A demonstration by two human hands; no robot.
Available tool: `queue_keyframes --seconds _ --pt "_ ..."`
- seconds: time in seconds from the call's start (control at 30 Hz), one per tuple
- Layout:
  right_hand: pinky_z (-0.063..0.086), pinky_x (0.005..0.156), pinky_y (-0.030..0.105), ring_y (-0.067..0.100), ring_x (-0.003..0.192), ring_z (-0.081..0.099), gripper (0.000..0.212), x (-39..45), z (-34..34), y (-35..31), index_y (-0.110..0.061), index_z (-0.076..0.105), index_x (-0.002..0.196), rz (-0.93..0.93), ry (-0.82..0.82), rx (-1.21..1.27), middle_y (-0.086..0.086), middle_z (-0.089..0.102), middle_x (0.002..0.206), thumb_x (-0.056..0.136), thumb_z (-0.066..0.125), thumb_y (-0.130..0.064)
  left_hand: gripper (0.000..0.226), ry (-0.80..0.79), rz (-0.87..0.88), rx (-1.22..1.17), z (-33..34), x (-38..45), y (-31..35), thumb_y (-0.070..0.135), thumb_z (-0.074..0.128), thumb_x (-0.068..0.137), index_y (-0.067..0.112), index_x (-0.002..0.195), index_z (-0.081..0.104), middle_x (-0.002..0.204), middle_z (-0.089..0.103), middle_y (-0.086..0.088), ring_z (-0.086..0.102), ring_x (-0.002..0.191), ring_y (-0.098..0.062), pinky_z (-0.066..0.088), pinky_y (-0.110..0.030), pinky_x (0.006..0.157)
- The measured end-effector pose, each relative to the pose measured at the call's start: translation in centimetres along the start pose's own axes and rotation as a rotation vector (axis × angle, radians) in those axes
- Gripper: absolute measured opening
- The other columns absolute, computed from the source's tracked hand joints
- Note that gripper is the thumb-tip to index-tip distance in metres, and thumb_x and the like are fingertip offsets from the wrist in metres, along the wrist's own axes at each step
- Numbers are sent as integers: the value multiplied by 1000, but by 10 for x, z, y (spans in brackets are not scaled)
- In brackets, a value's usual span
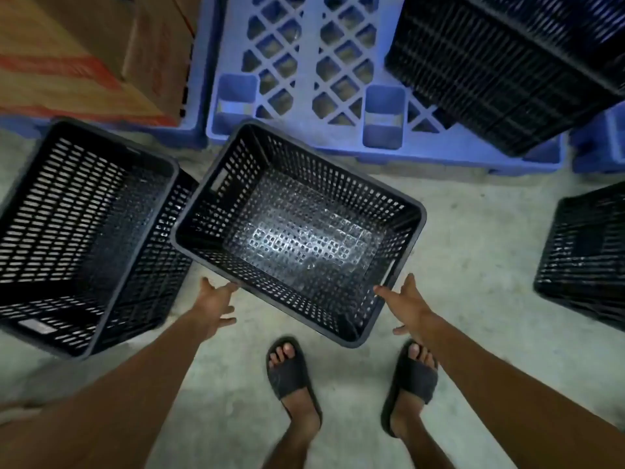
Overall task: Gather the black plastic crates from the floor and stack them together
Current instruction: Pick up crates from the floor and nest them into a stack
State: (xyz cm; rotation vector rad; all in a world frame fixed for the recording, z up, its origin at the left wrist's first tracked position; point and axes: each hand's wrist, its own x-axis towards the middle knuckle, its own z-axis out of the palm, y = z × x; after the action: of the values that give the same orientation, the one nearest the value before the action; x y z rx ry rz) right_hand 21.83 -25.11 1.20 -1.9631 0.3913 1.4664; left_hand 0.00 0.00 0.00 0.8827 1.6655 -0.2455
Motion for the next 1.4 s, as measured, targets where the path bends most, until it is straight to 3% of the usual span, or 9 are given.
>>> queue_keyframes --seconds 0.07,0.2,0.4,0.53,0.63,0.83,1.07,1.2,1.4 --pt "49 96 54 34 133 46 98 26 6 14 -33 -17 153 33 32 26 3 25 162 93 61 -34 79 -8 -25 -113 15 24 -5 22 57 95 28 154 4 153 36 -16 54 121 -42 51 -52 93" --pt "53 88 53 34 110 62 57 57 11 33 -24 35 142 34 -31 -8 10 60 134 93 61 -11 43 58 25 -302 49 55 -12 5 53 95 13 134 39 136 57 -21 63 110 -39 54 -49 86" --pt "56 90 52 32 103 67 35 66 -19 15 -18 59 120 -89 231 74 10 70 117 89 61 -3 49 120 30 -358 90 31 -5 -8 50 91 12 134 37 130 59 -19 63 112 -35 57 -45 78" --pt "56 90 52 35 100 67 35 81 -79 2 -14 59 121 -100 362 4 14 69 116 87 61 -5 39 43 -81 -359 139 -3 4 -4 51 92 9 126 40 104 63 -17 67 67 -20 58 -31 48" --pt "54 91 46 33 95 65 34 97 -122 -6 -13 59 123 -110 472 -49 16 69 117 89 61 -9 29 -68 -195 -362 181 -17 3 2 50 96 1 125 46 73 64 -15 60 43 -15 59 -34 58" --pt "50 87 39 34 94 63 39 120 -184 -8 -17 58 129 -169 643 -135 15 69 119 91 57 -11 22 -234 -288 -339 217 -27 -10 16 45 100 9 120 50 113 61 -20 63 107 -38 57 -46 72" --pt "49 89 37 28 92 62 49 122 -201 -4 -25 50 140 -210 650 -140 12 69 121 93 54 -12 79 165 50 -436 171 6 9 -12 49 89 37 145 23 127 54 -4 67 98 -34 61 -46 73" --pt "49 96 40 33 106 65 54 120 -204 -1 -28 45 145 -214 626 -179 13 69 122 94 55 -12 63 108 128 -282 153 10 7 -22 51 84 22 127 37 129 54 -17 64 101 -43 60 -30 47" --pt "48 98 46 37 113 63 56 114 -216 17 -24 40 148 -200 602 -242 17 65 128 95 53 -12 60 89 87 -214 156 2 -21 -23 55 81 23 111 33 132 48 -15 61 112 -44 59 -30 45"
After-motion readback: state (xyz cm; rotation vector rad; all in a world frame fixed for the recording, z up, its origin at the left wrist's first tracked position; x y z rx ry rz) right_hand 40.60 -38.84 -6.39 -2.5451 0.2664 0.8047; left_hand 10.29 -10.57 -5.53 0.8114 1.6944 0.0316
